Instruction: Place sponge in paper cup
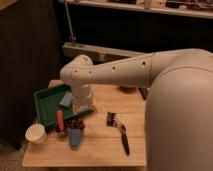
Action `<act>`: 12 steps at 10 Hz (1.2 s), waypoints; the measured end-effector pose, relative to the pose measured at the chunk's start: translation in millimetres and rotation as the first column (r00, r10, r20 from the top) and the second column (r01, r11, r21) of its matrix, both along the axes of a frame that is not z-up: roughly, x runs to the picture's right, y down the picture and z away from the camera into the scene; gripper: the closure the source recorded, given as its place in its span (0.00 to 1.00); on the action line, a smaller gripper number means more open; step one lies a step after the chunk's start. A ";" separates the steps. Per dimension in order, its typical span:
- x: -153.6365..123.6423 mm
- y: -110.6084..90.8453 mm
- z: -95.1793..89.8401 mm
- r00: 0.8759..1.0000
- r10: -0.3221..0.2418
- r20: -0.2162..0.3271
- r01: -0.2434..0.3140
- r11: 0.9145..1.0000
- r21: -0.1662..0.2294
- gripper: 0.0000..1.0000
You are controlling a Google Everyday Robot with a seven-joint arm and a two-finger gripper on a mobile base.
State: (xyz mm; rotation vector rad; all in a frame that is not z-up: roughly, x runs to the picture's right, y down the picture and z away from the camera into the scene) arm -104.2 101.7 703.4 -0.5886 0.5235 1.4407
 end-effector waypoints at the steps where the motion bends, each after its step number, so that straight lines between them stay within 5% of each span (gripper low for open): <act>1: 0.0 0.0 0.0 1.000 0.000 0.000 0.000 1.000 0.000 0.35; 8: -2.3 -4.3 2.2 1.000 0.001 -0.004 -0.001 1.000 -0.001 0.35; 12: -42.3 -52.4 33.1 1.000 0.022 0.007 -0.023 0.999 0.048 0.35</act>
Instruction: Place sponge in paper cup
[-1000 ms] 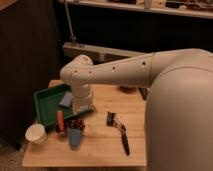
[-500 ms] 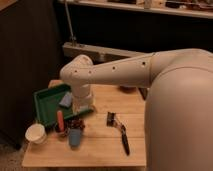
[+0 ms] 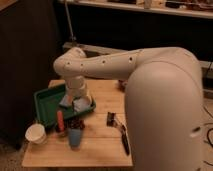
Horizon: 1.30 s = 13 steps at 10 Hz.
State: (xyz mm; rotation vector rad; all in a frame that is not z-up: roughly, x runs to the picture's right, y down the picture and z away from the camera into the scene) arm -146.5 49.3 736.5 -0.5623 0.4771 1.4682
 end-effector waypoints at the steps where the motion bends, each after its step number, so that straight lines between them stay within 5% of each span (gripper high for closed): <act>1: -12.0 -20.3 14.8 0.999 0.034 -0.005 -0.034 0.999 0.015 0.35; 4: -27.1 -54.6 52.0 0.981 0.181 -0.071 -0.179 0.983 0.037 0.35; 6: -28.7 -56.9 71.4 0.934 0.323 -0.151 -0.322 0.946 0.033 0.35; 7: -27.0 -55.4 74.3 0.927 0.340 -0.158 -0.339 0.940 0.036 0.35; 10: -50.6 -60.2 84.2 0.928 0.366 -0.070 -0.362 0.930 0.061 0.35; 13: -72.4 -68.7 102.0 0.944 0.327 0.035 -0.329 0.942 0.067 0.35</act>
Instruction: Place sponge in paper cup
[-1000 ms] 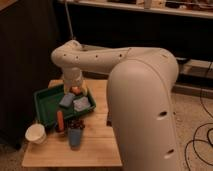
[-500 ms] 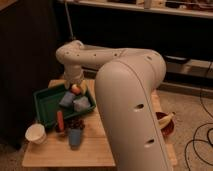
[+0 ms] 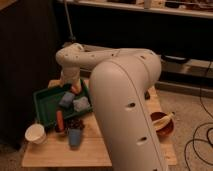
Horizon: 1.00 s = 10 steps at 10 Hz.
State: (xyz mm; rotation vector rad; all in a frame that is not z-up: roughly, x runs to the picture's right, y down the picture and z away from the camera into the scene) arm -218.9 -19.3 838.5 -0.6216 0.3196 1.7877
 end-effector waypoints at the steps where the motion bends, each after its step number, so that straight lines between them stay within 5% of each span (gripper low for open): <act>1: -5.4 -0.1 7.7 1.000 -0.014 0.010 0.014 1.000 -0.006 0.35; 6: -23.4 21.4 56.9 0.992 -0.121 0.021 0.122 0.988 -0.094 0.35; 10: -29.6 46.9 74.5 0.986 -0.152 0.062 0.160 0.975 -0.154 0.35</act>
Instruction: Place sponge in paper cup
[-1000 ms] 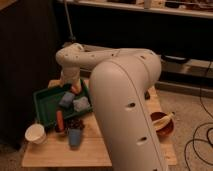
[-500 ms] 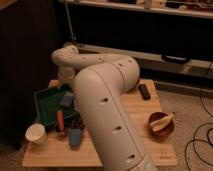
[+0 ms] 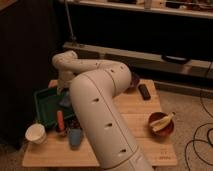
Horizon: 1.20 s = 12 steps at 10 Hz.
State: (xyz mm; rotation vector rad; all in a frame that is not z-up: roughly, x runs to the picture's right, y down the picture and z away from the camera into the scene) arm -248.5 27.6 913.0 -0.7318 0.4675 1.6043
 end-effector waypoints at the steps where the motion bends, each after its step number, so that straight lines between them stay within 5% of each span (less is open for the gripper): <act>1: -1.2 8.1 5.5 1.000 -0.008 0.009 0.008 1.000 -0.013 0.35; 5: -4.1 29.7 21.8 0.998 -0.034 0.043 0.036 0.998 -0.043 0.36; 9: -8.8 32.9 21.5 0.995 -0.072 0.075 0.073 0.997 -0.005 0.74; 12: -11.6 10.7 -7.8 0.992 -0.116 0.047 0.113 0.991 0.073 0.98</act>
